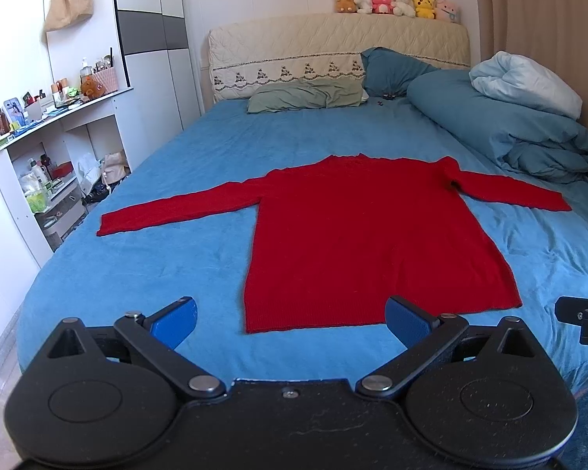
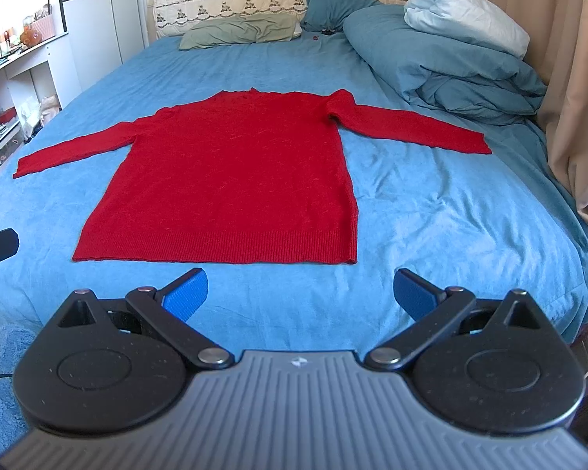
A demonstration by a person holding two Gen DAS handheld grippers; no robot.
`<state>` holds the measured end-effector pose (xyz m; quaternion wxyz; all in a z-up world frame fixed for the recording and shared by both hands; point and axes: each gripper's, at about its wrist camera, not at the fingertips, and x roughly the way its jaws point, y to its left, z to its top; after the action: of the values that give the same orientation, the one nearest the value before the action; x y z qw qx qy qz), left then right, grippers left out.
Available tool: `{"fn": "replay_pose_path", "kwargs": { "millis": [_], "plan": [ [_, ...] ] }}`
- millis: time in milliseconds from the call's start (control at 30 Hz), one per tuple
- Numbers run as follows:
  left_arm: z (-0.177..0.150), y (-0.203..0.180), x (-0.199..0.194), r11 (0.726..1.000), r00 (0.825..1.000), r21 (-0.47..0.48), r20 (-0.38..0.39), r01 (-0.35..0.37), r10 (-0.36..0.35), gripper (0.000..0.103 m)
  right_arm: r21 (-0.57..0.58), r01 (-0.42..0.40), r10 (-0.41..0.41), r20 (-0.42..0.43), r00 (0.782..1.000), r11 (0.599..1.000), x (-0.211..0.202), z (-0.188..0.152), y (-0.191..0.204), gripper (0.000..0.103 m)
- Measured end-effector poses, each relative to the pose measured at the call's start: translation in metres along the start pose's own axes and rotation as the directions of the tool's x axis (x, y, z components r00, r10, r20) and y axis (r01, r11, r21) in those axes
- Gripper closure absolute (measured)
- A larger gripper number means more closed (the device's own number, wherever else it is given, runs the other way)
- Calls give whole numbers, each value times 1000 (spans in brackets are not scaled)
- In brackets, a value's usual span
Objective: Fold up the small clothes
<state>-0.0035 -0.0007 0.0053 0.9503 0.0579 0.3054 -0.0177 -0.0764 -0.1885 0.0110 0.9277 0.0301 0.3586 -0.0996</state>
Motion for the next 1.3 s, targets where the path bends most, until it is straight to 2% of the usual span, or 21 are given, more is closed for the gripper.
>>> {"fn": "replay_pose_path", "kwargs": {
  "millis": [1300],
  "plan": [
    [0, 0, -1, 1000, 1000, -1, 4, 8, -8, 0, 4, 1, -1, 2, 1000, 1000, -5, 5, 3, 0]
  ]
}}
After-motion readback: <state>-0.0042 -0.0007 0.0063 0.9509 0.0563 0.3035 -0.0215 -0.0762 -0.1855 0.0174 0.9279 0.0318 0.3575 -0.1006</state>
